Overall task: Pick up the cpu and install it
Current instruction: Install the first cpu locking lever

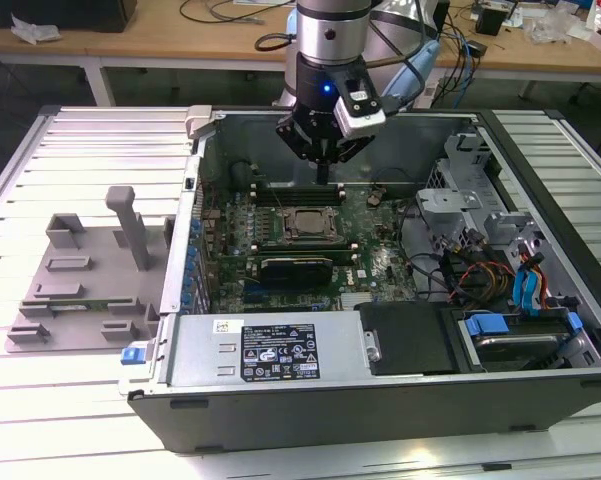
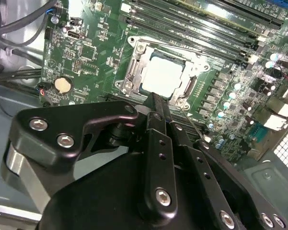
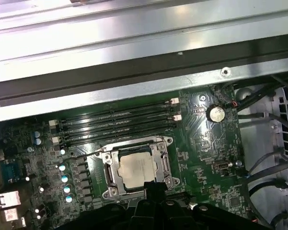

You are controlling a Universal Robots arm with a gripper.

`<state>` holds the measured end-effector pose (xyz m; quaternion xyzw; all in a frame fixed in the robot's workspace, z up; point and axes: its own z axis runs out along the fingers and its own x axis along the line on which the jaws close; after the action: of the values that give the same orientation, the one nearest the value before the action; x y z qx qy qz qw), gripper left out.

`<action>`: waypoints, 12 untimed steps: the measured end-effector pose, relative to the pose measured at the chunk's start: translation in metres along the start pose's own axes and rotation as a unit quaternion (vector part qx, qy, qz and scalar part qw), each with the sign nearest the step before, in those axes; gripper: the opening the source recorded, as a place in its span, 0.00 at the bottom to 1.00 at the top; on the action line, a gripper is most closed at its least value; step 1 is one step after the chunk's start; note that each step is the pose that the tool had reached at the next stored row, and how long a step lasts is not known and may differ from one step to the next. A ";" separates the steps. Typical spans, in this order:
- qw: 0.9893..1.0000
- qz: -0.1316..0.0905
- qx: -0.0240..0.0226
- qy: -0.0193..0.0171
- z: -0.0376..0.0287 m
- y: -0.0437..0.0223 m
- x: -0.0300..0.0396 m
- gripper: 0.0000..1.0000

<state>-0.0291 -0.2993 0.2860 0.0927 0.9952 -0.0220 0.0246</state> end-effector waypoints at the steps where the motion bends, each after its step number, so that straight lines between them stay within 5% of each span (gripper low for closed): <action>1: 1.000 -0.004 0.000 0.000 0.0000 0.0000 0.0000 0.11; 7: 1.000 -0.029 -0.002 -0.001 0.0000 0.0000 0.0000 0.11; 8: 0.999 -0.032 -0.001 0.000 -0.0001 0.0000 0.0000 0.11; 10: 0.999 -0.037 0.000 0.008 0.0000 0.0003 0.0000 0.11; 12: 0.998 -0.054 -0.001 0.009 0.0000 0.0004 0.0000 0.11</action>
<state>-0.0290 -0.2989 0.2859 0.0387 0.9989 -0.0215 0.0146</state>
